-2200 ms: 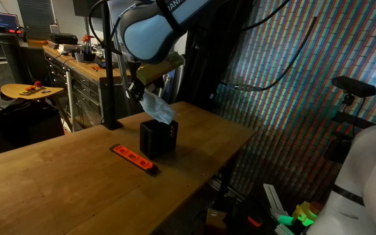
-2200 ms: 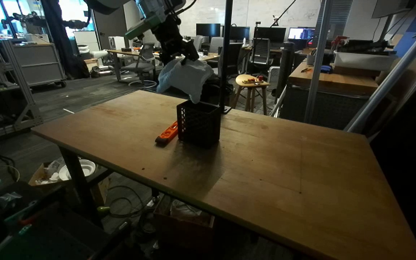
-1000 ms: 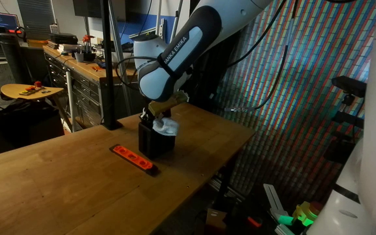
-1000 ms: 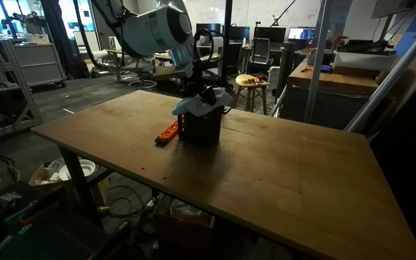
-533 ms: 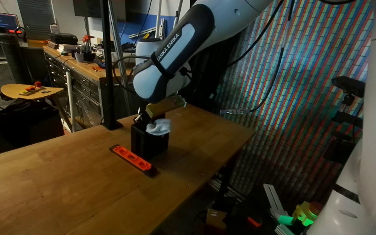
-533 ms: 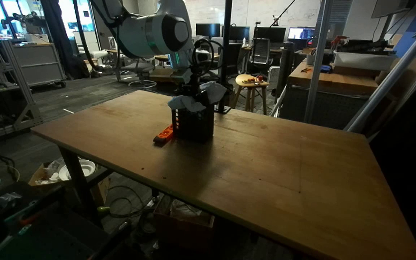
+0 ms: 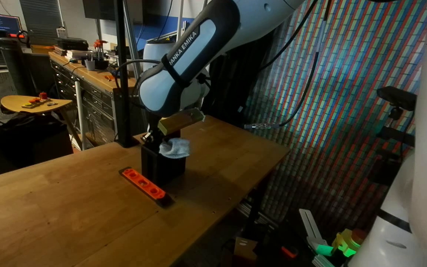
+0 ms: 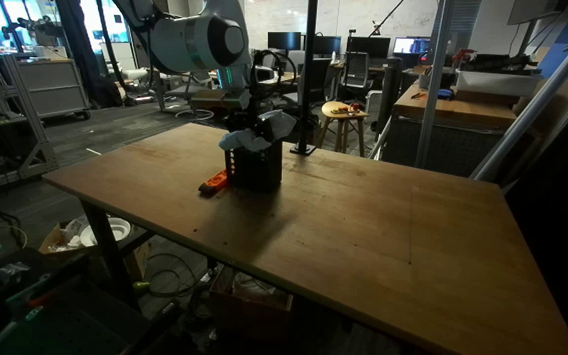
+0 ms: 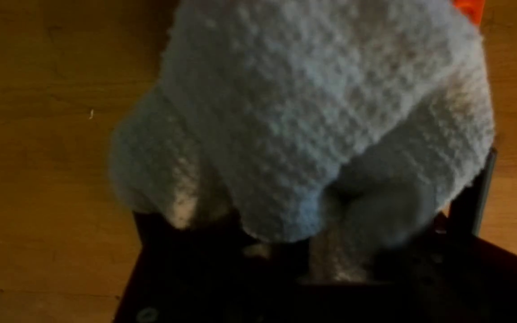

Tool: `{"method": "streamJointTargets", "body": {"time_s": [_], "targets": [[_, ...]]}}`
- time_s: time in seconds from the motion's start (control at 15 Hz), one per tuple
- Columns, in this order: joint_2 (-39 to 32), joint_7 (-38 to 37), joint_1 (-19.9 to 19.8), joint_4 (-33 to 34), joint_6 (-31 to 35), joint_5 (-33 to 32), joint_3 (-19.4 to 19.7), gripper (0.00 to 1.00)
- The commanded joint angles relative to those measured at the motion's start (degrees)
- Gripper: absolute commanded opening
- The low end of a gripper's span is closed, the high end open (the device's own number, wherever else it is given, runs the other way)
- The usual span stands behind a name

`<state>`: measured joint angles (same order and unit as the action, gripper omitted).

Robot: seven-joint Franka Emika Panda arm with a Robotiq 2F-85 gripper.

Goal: Put the white towel in the black box

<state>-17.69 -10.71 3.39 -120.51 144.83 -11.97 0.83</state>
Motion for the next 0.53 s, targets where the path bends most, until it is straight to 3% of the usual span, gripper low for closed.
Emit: {"method": "streamJointTargets", "body": {"time_s": [0.0,0.4,0.47], "targets": [[3.59,-1.45,2.92,-0.28,-5.04,-2.25,0.26,0.55],[7.50,-4.11,5.74,1.30,-13.07,-6.47,-1.22,0.99],[7.91,-4.38,5.90,1.51,-13.98,-6.93,-1.56,1.00]]}}
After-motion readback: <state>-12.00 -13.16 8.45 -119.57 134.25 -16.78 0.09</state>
